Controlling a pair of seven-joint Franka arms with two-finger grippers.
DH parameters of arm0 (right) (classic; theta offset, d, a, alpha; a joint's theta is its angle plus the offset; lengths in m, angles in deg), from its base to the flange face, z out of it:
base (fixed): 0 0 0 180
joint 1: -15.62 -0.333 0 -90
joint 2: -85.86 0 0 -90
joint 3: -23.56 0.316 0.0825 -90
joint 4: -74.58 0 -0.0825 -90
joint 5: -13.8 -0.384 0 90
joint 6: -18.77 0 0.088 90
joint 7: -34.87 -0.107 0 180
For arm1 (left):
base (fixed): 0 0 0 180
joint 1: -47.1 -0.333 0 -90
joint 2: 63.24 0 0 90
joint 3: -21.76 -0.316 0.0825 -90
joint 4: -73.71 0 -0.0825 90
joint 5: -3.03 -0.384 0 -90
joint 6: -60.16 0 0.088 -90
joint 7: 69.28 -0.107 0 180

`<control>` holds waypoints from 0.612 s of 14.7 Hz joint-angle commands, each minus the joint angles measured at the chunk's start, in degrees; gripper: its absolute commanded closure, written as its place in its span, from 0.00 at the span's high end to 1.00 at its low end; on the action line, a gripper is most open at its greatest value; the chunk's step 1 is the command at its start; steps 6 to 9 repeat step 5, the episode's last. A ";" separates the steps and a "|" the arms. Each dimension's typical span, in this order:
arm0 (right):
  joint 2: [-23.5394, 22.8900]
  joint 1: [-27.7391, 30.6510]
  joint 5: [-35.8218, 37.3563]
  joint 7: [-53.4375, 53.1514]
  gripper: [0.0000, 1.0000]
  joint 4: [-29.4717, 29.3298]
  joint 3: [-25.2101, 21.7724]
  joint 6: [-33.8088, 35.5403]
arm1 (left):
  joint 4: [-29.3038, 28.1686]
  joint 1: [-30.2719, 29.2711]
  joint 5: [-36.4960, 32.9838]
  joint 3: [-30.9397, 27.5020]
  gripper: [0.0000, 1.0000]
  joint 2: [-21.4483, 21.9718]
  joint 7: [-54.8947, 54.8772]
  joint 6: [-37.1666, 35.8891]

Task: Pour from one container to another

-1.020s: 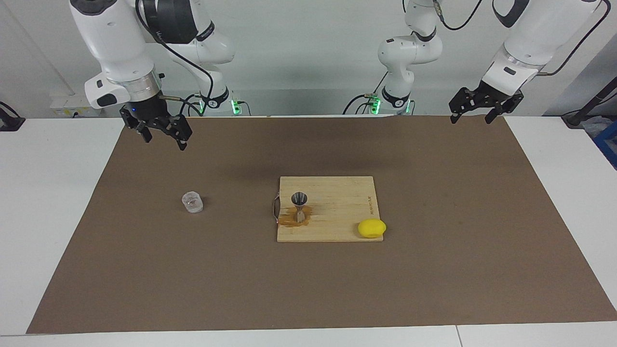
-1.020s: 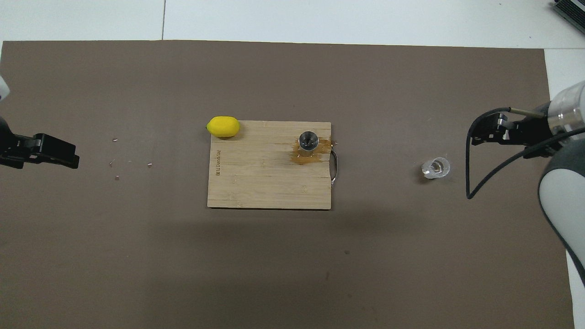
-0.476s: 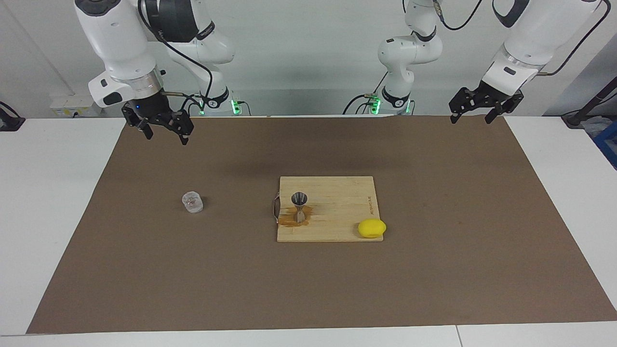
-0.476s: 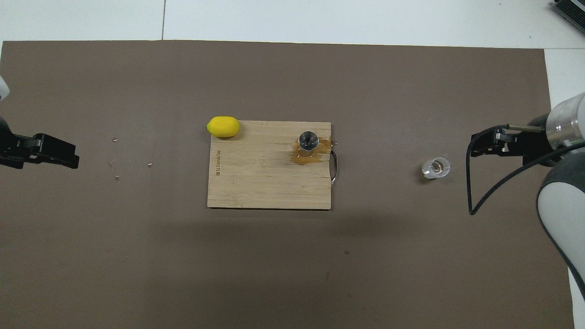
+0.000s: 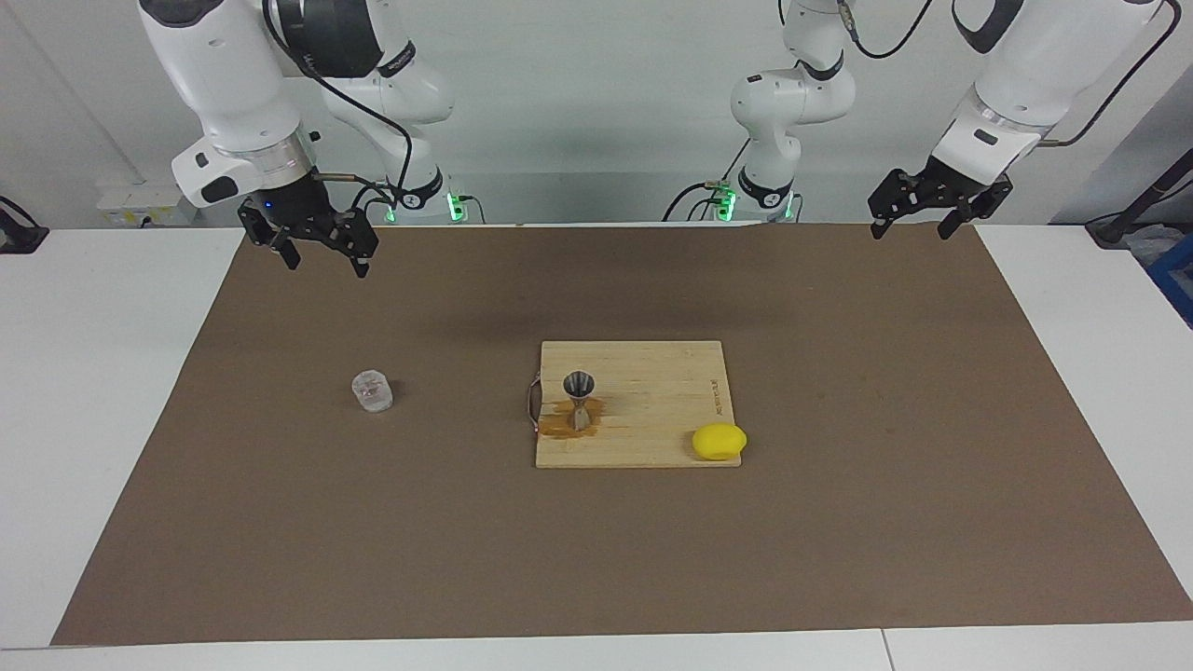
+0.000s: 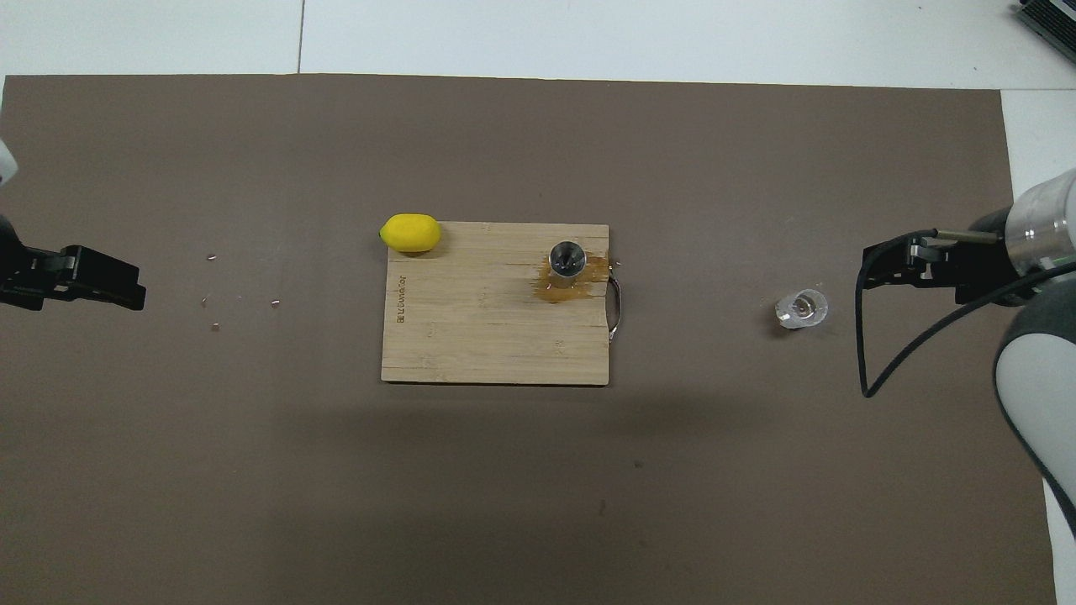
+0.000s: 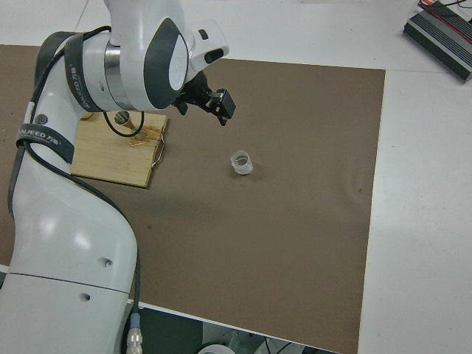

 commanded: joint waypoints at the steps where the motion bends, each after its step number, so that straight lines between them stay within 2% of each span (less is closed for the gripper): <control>1: 0.87 0.81 -1.15 2.07 1.00 0.82 0.32 0.37 | -2.05 -0.72 0.39 0.23 1.00 1.64 -0.45 0.92; 9: 0.96 0.73 -1.06 1.54 1.00 1.00 0.32 0.20 | -2.05 -0.72 0.39 0.23 1.00 1.64 -0.45 0.92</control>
